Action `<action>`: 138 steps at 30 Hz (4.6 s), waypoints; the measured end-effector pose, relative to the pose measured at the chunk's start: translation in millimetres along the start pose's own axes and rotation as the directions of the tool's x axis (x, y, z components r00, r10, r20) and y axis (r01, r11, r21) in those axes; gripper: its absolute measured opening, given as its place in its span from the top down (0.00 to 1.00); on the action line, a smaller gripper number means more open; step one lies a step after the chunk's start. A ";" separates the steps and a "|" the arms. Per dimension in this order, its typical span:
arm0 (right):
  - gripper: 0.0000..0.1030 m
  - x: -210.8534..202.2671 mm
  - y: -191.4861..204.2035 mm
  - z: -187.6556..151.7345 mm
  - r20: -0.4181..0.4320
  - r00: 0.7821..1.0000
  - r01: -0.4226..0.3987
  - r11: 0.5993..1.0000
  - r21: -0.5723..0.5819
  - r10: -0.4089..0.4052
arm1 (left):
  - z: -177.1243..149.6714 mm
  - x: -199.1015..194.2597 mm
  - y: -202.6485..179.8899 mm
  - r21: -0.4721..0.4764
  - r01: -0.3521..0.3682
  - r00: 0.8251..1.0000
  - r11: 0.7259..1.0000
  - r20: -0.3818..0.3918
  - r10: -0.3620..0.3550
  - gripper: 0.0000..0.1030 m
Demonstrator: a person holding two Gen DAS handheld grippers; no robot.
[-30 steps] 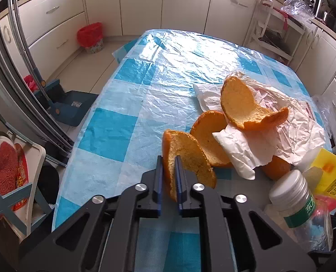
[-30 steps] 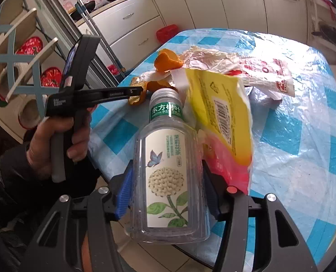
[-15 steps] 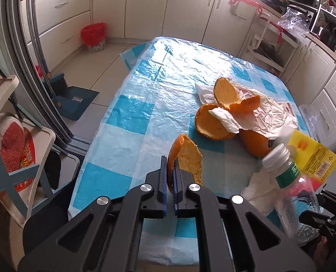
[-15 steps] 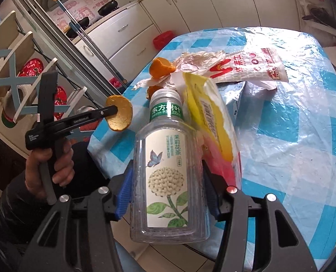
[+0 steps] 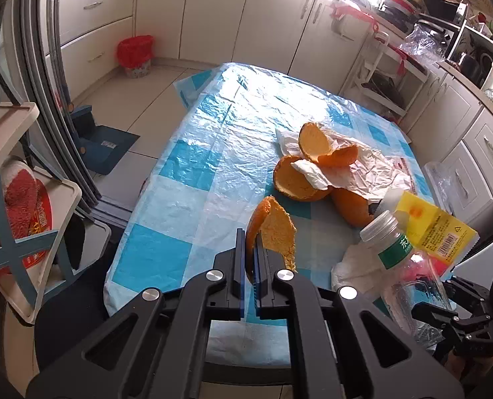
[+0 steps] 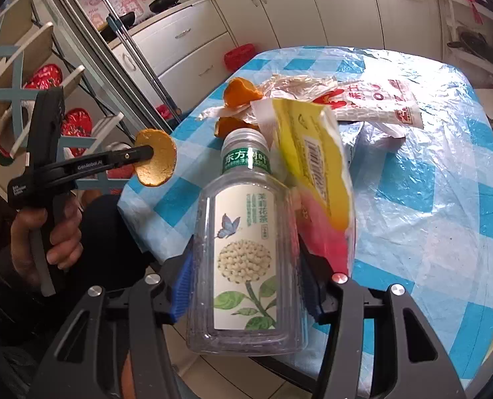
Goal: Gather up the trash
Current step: 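Lift the bottle with the right tool while the left tool lifts the orange peel, then drop the bottle and orange peel into the yellow bucket with both tools, then move both open tools back over the table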
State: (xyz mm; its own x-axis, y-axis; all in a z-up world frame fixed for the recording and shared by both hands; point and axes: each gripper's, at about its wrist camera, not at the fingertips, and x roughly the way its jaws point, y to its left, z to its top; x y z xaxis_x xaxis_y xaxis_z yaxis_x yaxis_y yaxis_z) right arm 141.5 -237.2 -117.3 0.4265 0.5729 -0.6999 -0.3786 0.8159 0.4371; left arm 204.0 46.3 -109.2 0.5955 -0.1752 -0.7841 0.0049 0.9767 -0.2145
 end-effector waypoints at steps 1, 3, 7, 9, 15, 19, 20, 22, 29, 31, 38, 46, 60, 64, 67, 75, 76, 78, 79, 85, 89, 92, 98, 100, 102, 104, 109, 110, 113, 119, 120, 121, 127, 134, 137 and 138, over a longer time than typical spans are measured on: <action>0.48 -1.7 -2.1 0.1 0.008 1.000 -0.018 1.000 0.018 0.018 | 0.6 -4.1 0.1 -0.003 0.004 1.000 1.000 0.006 -0.003 0.96; 0.48 -5.4 -7.3 -1.1 0.023 0.998 -0.060 0.996 0.058 0.059 | 1.7 -12.2 1.1 -0.011 0.012 1.000 1.000 0.018 -0.012 0.96; 0.48 -15.1 -15.0 -5.3 0.064 0.988 -0.146 0.982 0.122 0.139 | 4.3 -25.7 4.0 -0.023 0.025 0.999 0.999 0.039 -0.024 0.96; 0.48 -19.5 -15.3 -6.5 0.085 0.983 -0.175 0.975 0.140 0.164 | 5.3 -31.4 5.0 -0.026 0.030 0.998 0.999 0.049 -0.029 0.96; 0.48 -33.1 -16.4 -13.5 0.136 0.968 -0.233 0.958 0.169 0.212 | 8.1 -44.8 5.6 -0.029 0.042 0.996 0.999 0.074 -0.039 0.96; 0.48 -40.7 -17.9 -17.8 0.161 0.961 -0.253 0.950 0.183 0.225 | 8.6 -52.2 4.9 -0.026 0.046 0.995 0.999 0.088 -0.044 0.96; 0.48 -42.1 -18.8 -18.9 0.167 0.959 -0.259 0.947 0.188 0.229 | 8.8 -54.2 4.4 -0.024 0.048 0.995 0.999 0.092 -0.045 0.96; 0.48 -46.1 -20.5 -20.5 0.181 0.953 -0.277 0.940 0.200 0.242 | 9.1 -57.7 2.4 -0.022 0.052 0.994 0.998 0.098 -0.049 0.96; 0.48 -55.5 -19.8 -20.3 0.221 0.939 -0.310 0.925 0.220 0.263 | 9.4 -69.0 1.8 -0.021 0.070 0.991 0.997 0.116 -0.067 0.96; 0.48 -57.3 -19.1 -19.8 0.232 0.935 -0.319 0.920 0.227 0.267 | 10.0 -72.6 1.6 -0.022 0.075 0.990 0.997 0.122 -0.071 0.96; 0.48 -67.1 -20.2 -22.0 0.262 0.927 -0.330 0.913 0.237 0.267 | 11.2 -83.2 -0.5 -0.018 0.084 0.986 0.996 0.143 -0.080 0.96; 0.48 -74.8 -23.6 -24.6 0.291 0.917 -0.349 0.903 0.252 0.273 | 11.4 -91.9 -2.5 -0.020 0.101 0.983 0.995 0.154 -0.096 0.96; 0.48 -109.6 -40.5 -26.5 0.365 0.902 -0.336 0.904 0.265 0.229 | 14.5 -103.5 -38.0 0.042 0.143 0.974 0.989 0.173 -0.149 0.96; 0.48 -131.9 -61.2 -27.4 0.398 0.903 -0.294 0.909 0.296 0.163 | 16.9 -104.5 -62.5 0.078 0.175 0.968 0.981 0.168 -0.186 0.96; 0.47 -156.0 -82.3 -30.7 0.417 0.906 -0.225 0.916 0.333 0.071 | 19.4 -101.5 -92.1 0.121 0.215 0.960 0.969 0.153 -0.233 0.96; 0.47 -203.4 -159.1 -54.4 0.349 0.904 0.027 0.849 0.528 -0.246 | 12.5 -71.6 -202.6 0.248 0.329 0.935 0.911 0.050 -0.351 0.96; 0.47 -202.8 -168.7 -57.7 0.323 0.905 0.055 0.831 0.554 -0.276 | 10.0 -66.1 -217.9 0.265 0.341 0.932 0.902 0.033 -0.362 0.96; 0.47 -198.5 -188.6 -64.4 0.260 0.910 0.108 0.788 0.606 -0.324 | 4.3 -56.9 -247.6 0.294 0.362 0.925 0.885 0.001 -0.379 0.96; 0.47 -193.7 -198.5 -67.3 0.221 0.914 0.131 0.765 0.631 -0.339 | -0.4 -51.5 -262.1 0.310 0.371 0.923 0.875 -0.016 -0.385 0.96; 0.45 -165.6 -248.6 -70.7 0.053 0.935 0.209 0.666 0.716 -0.350 | -28.2 -9.4 -336.9 0.375 0.399 0.916 0.837 -0.120 -0.383 0.96; 0.36 -161.0 -281.9 -85.8 0.008 0.947 0.186 0.568 0.802 -0.322 | -53.5 30.0 -373.1 0.407 0.383 0.923 0.829 -0.188 -0.335 0.96; 0.36 -179.6 -288.1 -94.6 0.085 0.935 0.115 0.523 0.845 -0.343 | -72.0 60.6 -395.3 0.419 0.376 0.923 0.826 -0.244 -0.296 0.96; 0.29 -215.2 -270.4 -82.0 0.222 0.864 0.096 0.581 0.808 -0.452 | -101.3 104.5 -431.7 0.458 0.361 0.916 0.812 -0.337 -0.218 0.73; 0.28 -220.9 -267.0 -75.8 0.238 0.847 0.113 0.598 0.793 -0.475 | -102.7 102.6 -433.4 0.469 0.341 0.926 0.814 -0.315 -0.207 0.53; 0.28 -224.7 -265.1 -71.3 0.249 0.833 0.126 0.608 0.784 -0.494 | -99.8 93.9 -430.9 0.470 0.344 0.930 0.813 -0.292 -0.225 0.45; 0.27 -226.1 -262.9 -68.1 0.259 0.824 0.132 0.616 0.776 -0.503 | -93.8 84.8 -423.9 0.465 0.339 0.934 0.818 -0.273 -0.232 0.42; 0.26 -224.5 -257.7 -62.1 0.272 0.806 0.149 0.625 0.766 -0.525 | -72.0 39.9 -391.3 0.437 0.340 0.940 0.833 -0.183 -0.288 0.38; 0.25 -224.4 -255.9 -60.3 0.276 0.804 0.151 0.630 0.761 -0.526 | -69.1 28.3 -381.6 0.435 0.334 0.943 0.837 -0.157 -0.294 0.35; 0.24 -221.3 -246.9 -53.0 0.284 0.799 0.168 0.651 0.740 -0.529 | -62.8 -6.9 -347.4 0.423 0.305 0.950 0.853 -0.079 -0.301 0.32; 0.21 -202.1 -217.4 -31.1 0.308 0.810 0.194 0.724 0.663 -0.498 | -50.3 -53.7 -269.3 0.356 0.230 0.965 0.906 0.036 -0.259 0.30; 0.21 -197.6 -212.8 -27.1 0.310 0.816 0.194 0.736 0.649 -0.488 | -47.8 -56.5 -258.1 0.339 0.223 0.967 0.914 0.043 -0.252 0.30; 0.21 -193.5 -208.6 -23.6 0.312 0.820 0.194 0.747 0.635 -0.479 | -45.4 -59.0 -245.9 0.317 0.220 0.968 0.923 0.045 -0.246 0.29; 0.20 -171.3 -196.2 -15.4 0.290 0.837 0.210 0.763 0.611 -0.463 | -42.6 -61.1 -193.3 0.224 0.214 0.974 0.951 0.028 -0.225 0.29; 0.20 -153.7 -192.0 -21.1 0.246 0.861 0.206 0.747 0.632 -0.445 | -43.1 -65.7 -173.6 0.196 0.214 0.974 0.957 0.037 -0.225 0.29; 0.20 -152.5 -190.9 -22.6 0.236 0.860 0.218 0.743 0.633 -0.453 | -43.4 -68.1 -168.6 0.185 0.218 0.973 0.958 0.038 -0.228 0.29; 0.20 -151.4 -190.5 -23.2 0.234 0.859 0.220 0.741 0.635 -0.455 | -44.4 -69.2 -167.6 0.183 0.218 0.973 0.959 0.039 -0.228 0.29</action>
State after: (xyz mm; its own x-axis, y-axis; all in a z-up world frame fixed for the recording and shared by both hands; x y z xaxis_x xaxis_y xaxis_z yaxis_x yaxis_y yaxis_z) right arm 130.0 -481.2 -107.7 0.7307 0.1395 -0.6683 0.3344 0.7803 0.5285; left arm 126.3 -110.8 -44.9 0.6096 -0.3884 -0.6910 0.2812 0.9210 -0.2697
